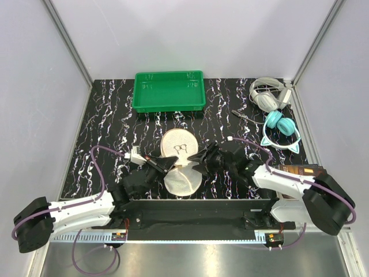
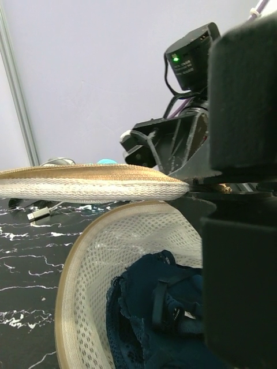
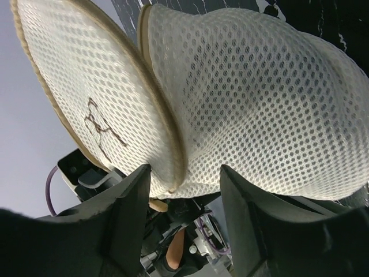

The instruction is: Place the bra in the laundry bag and zip it closed

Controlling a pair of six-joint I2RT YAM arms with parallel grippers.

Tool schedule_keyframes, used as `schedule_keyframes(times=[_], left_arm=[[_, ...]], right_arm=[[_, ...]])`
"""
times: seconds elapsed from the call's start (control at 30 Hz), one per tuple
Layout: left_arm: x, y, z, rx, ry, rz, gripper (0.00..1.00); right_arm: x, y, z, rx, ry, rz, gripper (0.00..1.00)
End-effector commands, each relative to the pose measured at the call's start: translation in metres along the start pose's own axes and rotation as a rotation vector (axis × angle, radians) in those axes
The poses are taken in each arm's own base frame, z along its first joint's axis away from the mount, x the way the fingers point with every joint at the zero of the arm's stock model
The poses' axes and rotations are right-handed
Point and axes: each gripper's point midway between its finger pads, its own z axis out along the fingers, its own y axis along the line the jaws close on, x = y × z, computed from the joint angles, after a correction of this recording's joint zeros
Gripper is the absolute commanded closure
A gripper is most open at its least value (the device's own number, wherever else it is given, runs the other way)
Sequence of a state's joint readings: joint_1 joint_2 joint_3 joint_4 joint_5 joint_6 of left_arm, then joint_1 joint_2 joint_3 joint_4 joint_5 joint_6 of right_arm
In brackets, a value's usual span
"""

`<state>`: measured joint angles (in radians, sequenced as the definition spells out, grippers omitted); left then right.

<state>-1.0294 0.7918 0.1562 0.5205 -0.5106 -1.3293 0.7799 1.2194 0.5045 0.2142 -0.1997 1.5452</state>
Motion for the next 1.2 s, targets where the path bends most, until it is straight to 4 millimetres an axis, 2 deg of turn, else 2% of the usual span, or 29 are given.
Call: schedule_keyframes(times=[0.0,0.07,0.1,0.2,0.23,0.27,0.3,0.37,0.4,0.43,0.47,0.5,0.57,0.6,0.63,0.67,0.73,0.77,0.8,0.87,0.93,0.97,1.0,1.03,1.07,1.17], left_arm=[[0.0,-0.014,-0.002,0.067,0.003,-0.03,1.0],[0.004,-0.011,-0.002,0.066,0.019,-0.025,1.0],[0.005,-0.011,-0.003,0.066,0.023,-0.024,1.0],[0.005,-0.006,-0.005,0.051,0.028,0.0,1.0],[0.006,-0.005,-0.006,0.044,0.034,0.016,0.99],[0.005,-0.004,-0.006,0.033,0.035,0.062,0.93],[0.004,-0.001,-0.009,-0.004,0.046,0.098,0.76],[0.001,0.003,-0.012,-0.035,0.051,0.179,0.56],[-0.001,0.006,-0.016,-0.08,0.064,0.226,0.3],[-0.006,0.001,-0.02,-0.08,0.062,0.251,0.16],[-0.009,0.002,-0.023,-0.096,0.065,0.322,0.1],[-0.013,0.001,-0.027,-0.136,0.077,0.372,0.1],[-0.015,0.003,-0.032,-0.184,0.1,0.473,0.16],[-0.017,-0.006,-0.035,-0.202,0.124,0.509,0.21],[-0.012,-0.009,-0.036,-0.208,0.166,0.537,0.29],[-0.006,-0.005,-0.034,-0.235,0.208,0.589,0.32],[0.002,-0.017,-0.037,-0.261,0.289,0.634,0.34],[0.008,0.002,-0.038,-0.348,0.353,0.707,0.39],[0.008,-0.012,-0.036,-0.351,0.359,0.711,0.42],[0.018,-0.006,-0.04,-0.392,0.419,0.782,0.51],[0.022,-0.009,-0.039,-0.432,0.416,0.834,0.58],[0.018,-0.004,-0.044,-0.471,0.413,0.86,0.59],[0.015,-0.009,-0.046,-0.471,0.389,0.859,0.58],[0.013,-0.011,-0.048,-0.467,0.367,0.859,0.55],[0.009,-0.014,-0.052,-0.455,0.361,0.85,0.44],[0.002,-0.017,-0.058,-0.448,0.346,0.832,0.36]], right_arm=[[0.008,0.042,0.01,-0.106,0.033,0.001,0.43],[0.008,0.038,0.017,-0.099,0.037,0.014,0.5],[0.009,0.04,0.018,-0.106,0.04,0.017,0.61],[0.008,0.036,0.021,-0.101,0.039,0.039,0.74],[0.008,0.035,0.021,-0.103,0.035,0.045,0.85],[0.006,0.035,0.02,-0.104,0.023,0.049,0.88],[0.004,0.03,0.02,-0.087,0.014,0.057,0.9],[0.002,0.032,0.016,-0.087,-0.008,0.055,0.97],[0.001,0.029,0.014,-0.065,-0.016,0.05,0.98],[0.0,0.031,0.011,-0.062,-0.026,0.043,0.99],[-0.002,0.031,0.009,-0.054,-0.037,0.037,1.0],[-0.004,0.028,0.008,-0.025,-0.058,0.017,1.0],[-0.008,0.032,0.003,-0.017,-0.085,-0.005,1.0],[-0.009,0.033,0.002,-0.006,-0.094,-0.022,1.0],[-0.01,0.034,0.001,-0.003,-0.099,-0.033,1.0],[-0.012,0.034,0.0,0.004,-0.115,-0.045,1.0],[-0.015,0.038,-0.001,0.022,-0.131,-0.091,1.0],[-0.018,0.032,-0.002,0.056,-0.148,-0.103,1.0],[-0.02,0.032,-0.003,0.069,-0.156,-0.125,1.0],[-0.022,0.032,-0.003,0.078,-0.169,-0.142,1.0],[-0.026,0.034,-0.003,0.089,-0.193,-0.165,1.0],[-0.028,0.034,-0.003,0.093,-0.201,-0.167,1.0],[-0.028,0.036,-0.003,0.094,-0.201,-0.179,1.0],[-0.029,0.037,-0.003,0.094,-0.207,-0.188,1.0],[-0.029,0.038,-0.003,0.1,-0.206,-0.203,1.0],[-0.031,0.039,-0.005,0.112,-0.216,-0.225,1.0]])
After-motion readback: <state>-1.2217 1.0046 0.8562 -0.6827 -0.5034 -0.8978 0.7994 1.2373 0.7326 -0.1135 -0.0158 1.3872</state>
